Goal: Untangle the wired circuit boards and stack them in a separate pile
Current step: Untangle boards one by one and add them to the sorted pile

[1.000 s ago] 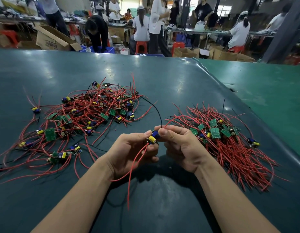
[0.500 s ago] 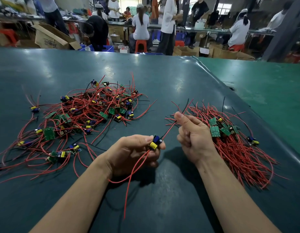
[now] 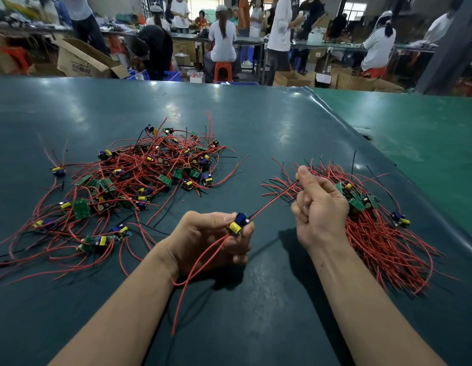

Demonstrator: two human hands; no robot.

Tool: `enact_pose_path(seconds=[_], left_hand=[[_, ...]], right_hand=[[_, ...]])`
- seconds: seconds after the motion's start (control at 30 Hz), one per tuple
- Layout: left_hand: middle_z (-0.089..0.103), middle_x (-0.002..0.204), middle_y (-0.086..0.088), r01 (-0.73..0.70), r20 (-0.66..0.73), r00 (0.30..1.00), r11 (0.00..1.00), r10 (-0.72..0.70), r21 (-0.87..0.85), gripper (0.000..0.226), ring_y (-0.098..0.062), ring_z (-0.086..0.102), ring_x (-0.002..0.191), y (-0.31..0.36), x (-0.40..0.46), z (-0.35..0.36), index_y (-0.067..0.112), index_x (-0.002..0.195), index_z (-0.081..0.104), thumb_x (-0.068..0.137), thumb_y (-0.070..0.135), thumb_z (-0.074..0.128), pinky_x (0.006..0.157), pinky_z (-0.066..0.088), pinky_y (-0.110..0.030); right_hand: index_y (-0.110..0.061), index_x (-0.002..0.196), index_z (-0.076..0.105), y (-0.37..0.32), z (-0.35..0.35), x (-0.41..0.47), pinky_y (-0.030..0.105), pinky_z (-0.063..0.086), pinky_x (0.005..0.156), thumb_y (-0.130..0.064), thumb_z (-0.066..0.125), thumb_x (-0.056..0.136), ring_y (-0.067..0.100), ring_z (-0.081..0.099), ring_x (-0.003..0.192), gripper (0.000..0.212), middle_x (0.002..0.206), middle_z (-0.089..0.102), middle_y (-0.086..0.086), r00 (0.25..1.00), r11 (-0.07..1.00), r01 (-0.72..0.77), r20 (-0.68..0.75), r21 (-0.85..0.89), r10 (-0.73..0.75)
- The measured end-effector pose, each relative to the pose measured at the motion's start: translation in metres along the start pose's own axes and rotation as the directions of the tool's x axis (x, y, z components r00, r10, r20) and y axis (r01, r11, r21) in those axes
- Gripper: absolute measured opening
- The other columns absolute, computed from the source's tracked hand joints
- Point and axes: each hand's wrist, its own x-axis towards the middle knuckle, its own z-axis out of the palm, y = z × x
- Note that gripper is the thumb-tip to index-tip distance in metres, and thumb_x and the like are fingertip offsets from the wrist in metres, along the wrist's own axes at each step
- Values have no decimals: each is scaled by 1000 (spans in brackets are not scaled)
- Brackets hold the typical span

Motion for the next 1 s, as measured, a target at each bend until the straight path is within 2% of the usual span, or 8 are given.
enact_pose_path(seconds=[0.17, 0.27, 0.33, 0.43, 0.5, 0.7, 0.87, 1.0], left_hand=[[45, 60, 2, -70, -52, 996, 996, 67, -61, 24, -14, 33, 59, 1, -4, -2, 7, 86, 64, 78, 29, 66, 61, 38, -29], [40, 61, 2, -249, -262, 944, 955, 201, -164, 20, -13, 34, 57, 5, -1, -1, 9, 81, 65, 73, 27, 67, 55, 36, -25], [37, 61, 2, -336, -357, 899, 924, 256, -184, 21, -12, 32, 56, 8, 1, -2, 8, 80, 65, 73, 28, 64, 53, 35, -24], [38, 59, 1, -229, -357, 918, 966, 173, -120, 24, -12, 35, 55, 5, 4, -2, 5, 83, 69, 77, 27, 64, 52, 36, -24], [32, 61, -1, -111, -345, 933, 994, 100, -14, 25, -14, 28, 58, 0, 5, 0, 3, 87, 71, 80, 26, 63, 54, 35, -25], [44, 59, -2, -45, -308, 948, 991, 81, 122, 35, -15, 32, 60, -3, 3, 3, 2, 88, 72, 73, 34, 70, 58, 29, -28], [39, 59, 2, -71, -374, 922, 994, 95, 77, 21, -11, 30, 58, 1, 5, 7, 10, 81, 73, 82, 27, 60, 56, 32, -24], [38, 59, 6, -104, -466, 854, 953, 232, 284, 15, -5, 30, 50, -4, 10, 9, 15, 75, 73, 88, 22, 67, 49, 28, -17]], right_hand=[[-14, 74, 50, -7, -4, 4, 14, 18, 36, -15, 64, 94, 6, 25, 32, 25, 45, 39, -4, 989, 991, 112, -105, 77, -104], [-7, 86, 58, 0, -1, -6, 14, 20, 38, -25, 68, 90, 8, 26, 32, 20, 44, 38, -4, 994, 992, 109, 35, -55, -107], [2, 93, 64, 10, 3, -17, 13, 20, 37, -37, 69, 81, 8, 25, 31, 40, 44, 38, -3, 983, 974, 14, 180, -227, 28], [-9, 87, 74, 16, 7, -29, 11, 20, 36, -44, 68, 75, 8, 24, 31, 37, 43, 38, -3, 905, 895, -109, 329, -434, 269], [-12, 85, 77, 18, 8, -32, 11, 19, 35, -37, 70, 75, 7, 24, 31, 27, 43, 41, -2, 855, 876, -151, 385, -459, 349], [-12, 77, 77, 9, 4, -23, 10, 18, 35, -31, 75, 66, 6, 22, 30, 22, 39, 36, -3, 864, 904, -242, 345, -353, 366], [-8, 78, 69, 9, 2, -28, 12, 19, 33, -43, 66, 74, 7, 25, 31, 36, 41, 42, -1, 786, 801, -199, 396, -564, 475], [-1, 92, 72, 6, 1, -27, 11, 19, 33, -41, 65, 78, 6, 26, 30, 44, 41, 44, -2, 804, 797, -147, 398, -586, 441]])
